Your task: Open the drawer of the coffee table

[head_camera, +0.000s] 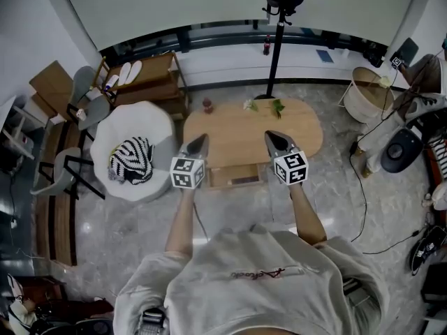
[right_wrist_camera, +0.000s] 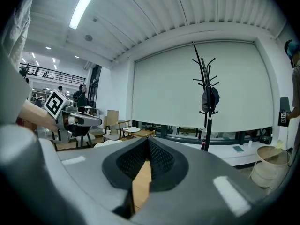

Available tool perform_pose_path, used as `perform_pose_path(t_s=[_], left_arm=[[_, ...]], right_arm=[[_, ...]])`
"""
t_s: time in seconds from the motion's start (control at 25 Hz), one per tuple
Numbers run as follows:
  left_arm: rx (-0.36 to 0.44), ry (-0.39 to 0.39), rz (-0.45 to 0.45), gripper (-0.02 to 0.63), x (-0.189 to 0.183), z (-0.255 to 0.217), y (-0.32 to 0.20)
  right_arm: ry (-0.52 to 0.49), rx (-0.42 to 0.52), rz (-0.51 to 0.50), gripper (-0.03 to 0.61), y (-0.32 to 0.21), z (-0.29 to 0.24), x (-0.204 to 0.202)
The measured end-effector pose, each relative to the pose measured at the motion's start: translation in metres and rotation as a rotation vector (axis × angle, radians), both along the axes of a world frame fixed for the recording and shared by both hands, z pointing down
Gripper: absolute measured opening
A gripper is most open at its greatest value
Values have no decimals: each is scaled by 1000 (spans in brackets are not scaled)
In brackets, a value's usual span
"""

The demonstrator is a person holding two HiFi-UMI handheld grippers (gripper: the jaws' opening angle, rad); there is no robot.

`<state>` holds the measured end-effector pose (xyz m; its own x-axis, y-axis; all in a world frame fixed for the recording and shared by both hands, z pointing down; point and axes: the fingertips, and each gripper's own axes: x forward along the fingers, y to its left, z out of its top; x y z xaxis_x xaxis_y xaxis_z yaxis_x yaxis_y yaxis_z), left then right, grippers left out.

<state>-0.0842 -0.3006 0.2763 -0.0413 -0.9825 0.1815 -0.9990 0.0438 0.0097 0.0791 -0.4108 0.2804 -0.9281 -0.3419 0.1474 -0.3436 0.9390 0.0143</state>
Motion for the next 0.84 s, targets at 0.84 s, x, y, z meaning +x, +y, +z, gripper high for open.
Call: perform_pose_path(t_s=[0.84], left_arm=[[-23, -3, 3, 0, 11, 9, -7]], right_arm=[[5, -23, -10, 3, -9, 3, 2]])
